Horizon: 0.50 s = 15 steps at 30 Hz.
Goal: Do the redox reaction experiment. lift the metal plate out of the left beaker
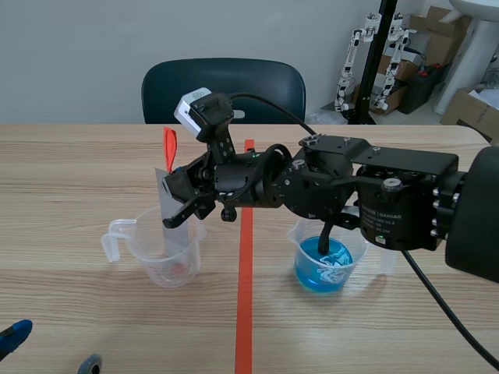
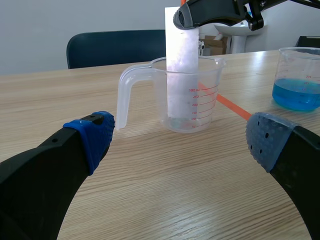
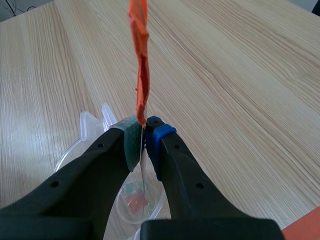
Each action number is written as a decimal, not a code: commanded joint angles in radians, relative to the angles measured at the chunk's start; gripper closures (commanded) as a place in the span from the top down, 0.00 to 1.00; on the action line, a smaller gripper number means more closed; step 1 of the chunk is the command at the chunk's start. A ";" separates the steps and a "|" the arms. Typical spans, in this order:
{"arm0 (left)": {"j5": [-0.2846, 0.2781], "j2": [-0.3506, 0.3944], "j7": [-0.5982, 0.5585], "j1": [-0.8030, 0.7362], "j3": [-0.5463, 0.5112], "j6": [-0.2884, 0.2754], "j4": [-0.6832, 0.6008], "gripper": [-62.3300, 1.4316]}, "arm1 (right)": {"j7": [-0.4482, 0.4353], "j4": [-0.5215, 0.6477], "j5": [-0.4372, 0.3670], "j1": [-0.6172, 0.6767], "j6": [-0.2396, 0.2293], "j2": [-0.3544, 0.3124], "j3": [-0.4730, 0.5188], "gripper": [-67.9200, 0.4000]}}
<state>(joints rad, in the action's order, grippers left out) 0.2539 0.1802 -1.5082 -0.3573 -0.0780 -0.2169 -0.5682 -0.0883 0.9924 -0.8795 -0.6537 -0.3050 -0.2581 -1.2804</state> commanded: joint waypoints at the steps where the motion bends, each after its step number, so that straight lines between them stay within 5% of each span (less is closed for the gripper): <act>1: -0.006 0.006 -0.046 -0.005 -0.006 -0.003 -0.007 0.89 | -0.010 0.014 0.007 -0.031 -0.012 -0.002 0.008 0.02; 15: -0.006 0.006 -0.046 -0.005 -0.006 -0.003 -0.007 0.89 | -0.043 0.016 0.110 -0.030 -0.212 -0.006 0.012 0.02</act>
<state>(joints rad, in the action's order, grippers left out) 0.2539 0.1802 -1.5082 -0.3573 -0.0780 -0.2169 -0.5682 -0.1131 0.9939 -0.7685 -0.6651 -0.5030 -0.2607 -1.2793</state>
